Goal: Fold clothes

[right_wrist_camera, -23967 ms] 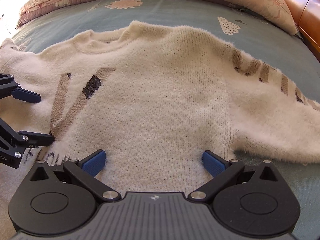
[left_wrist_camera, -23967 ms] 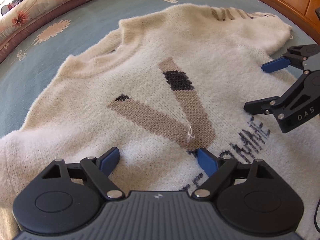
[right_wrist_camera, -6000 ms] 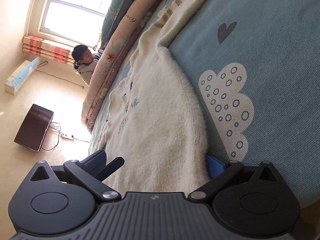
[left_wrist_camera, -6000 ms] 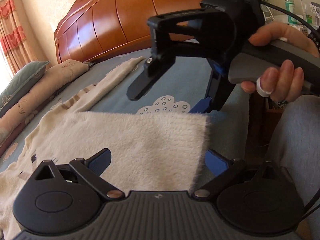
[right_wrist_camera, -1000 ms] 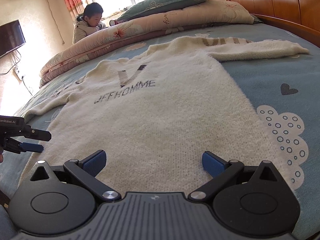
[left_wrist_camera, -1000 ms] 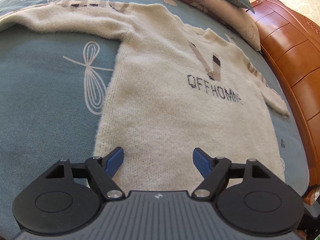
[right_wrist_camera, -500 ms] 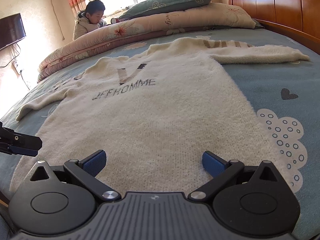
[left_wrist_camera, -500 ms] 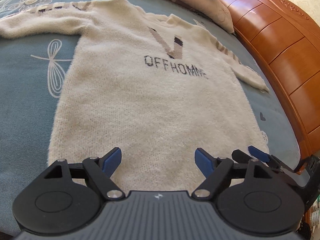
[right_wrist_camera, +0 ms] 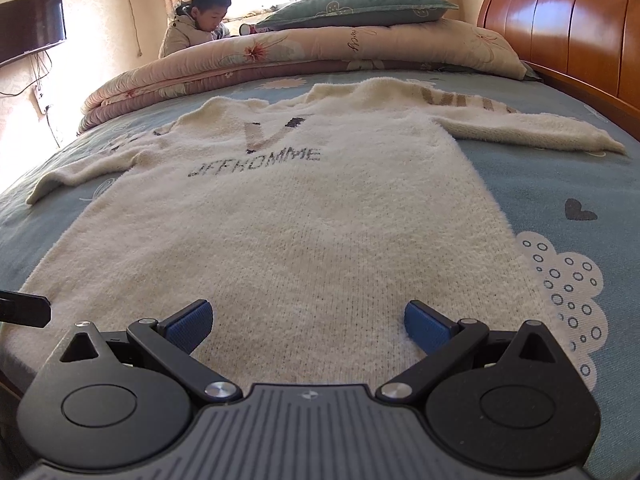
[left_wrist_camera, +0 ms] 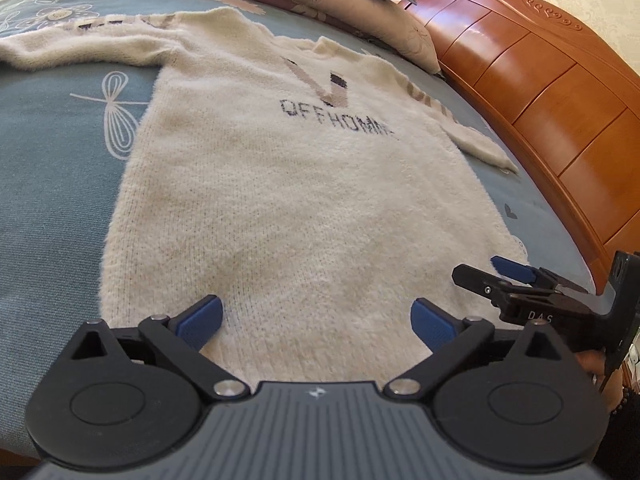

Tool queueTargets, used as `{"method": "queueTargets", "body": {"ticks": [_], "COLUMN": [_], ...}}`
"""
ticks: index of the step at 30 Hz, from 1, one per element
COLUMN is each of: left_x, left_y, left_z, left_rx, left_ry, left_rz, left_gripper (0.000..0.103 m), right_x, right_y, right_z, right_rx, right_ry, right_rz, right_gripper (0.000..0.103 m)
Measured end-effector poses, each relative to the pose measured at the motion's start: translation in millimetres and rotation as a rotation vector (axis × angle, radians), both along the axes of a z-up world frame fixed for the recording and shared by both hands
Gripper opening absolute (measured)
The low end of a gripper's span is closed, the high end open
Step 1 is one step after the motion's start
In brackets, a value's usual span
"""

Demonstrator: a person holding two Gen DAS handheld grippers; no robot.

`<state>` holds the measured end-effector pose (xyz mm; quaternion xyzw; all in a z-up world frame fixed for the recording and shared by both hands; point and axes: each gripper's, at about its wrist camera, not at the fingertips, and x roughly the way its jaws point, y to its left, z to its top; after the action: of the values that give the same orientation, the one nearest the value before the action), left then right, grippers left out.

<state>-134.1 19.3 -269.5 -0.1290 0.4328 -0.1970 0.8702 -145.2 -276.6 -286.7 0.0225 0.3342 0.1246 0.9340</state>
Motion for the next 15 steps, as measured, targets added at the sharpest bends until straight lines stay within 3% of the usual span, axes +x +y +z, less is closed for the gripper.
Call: {"method": "queueTargets", "body": {"ticks": [6,15], "left_x": [-5,-11], "left_y": [-4,-5], "left_z": [-2,13], "left_rx": [0.025,0.043], "left_ry": [-0.028,-0.015], "left_rz": [-0.004,0.046], "left_gripper": [0.102,0.102], "right_x": [-4,-7], "right_y": [10,15], "right_z": [-3,0], "right_rx": [-0.093,-0.129], "right_ry": [-0.013,-0.004], "right_rz": [0.024,0.022], "right_gripper": [0.103,0.103]}}
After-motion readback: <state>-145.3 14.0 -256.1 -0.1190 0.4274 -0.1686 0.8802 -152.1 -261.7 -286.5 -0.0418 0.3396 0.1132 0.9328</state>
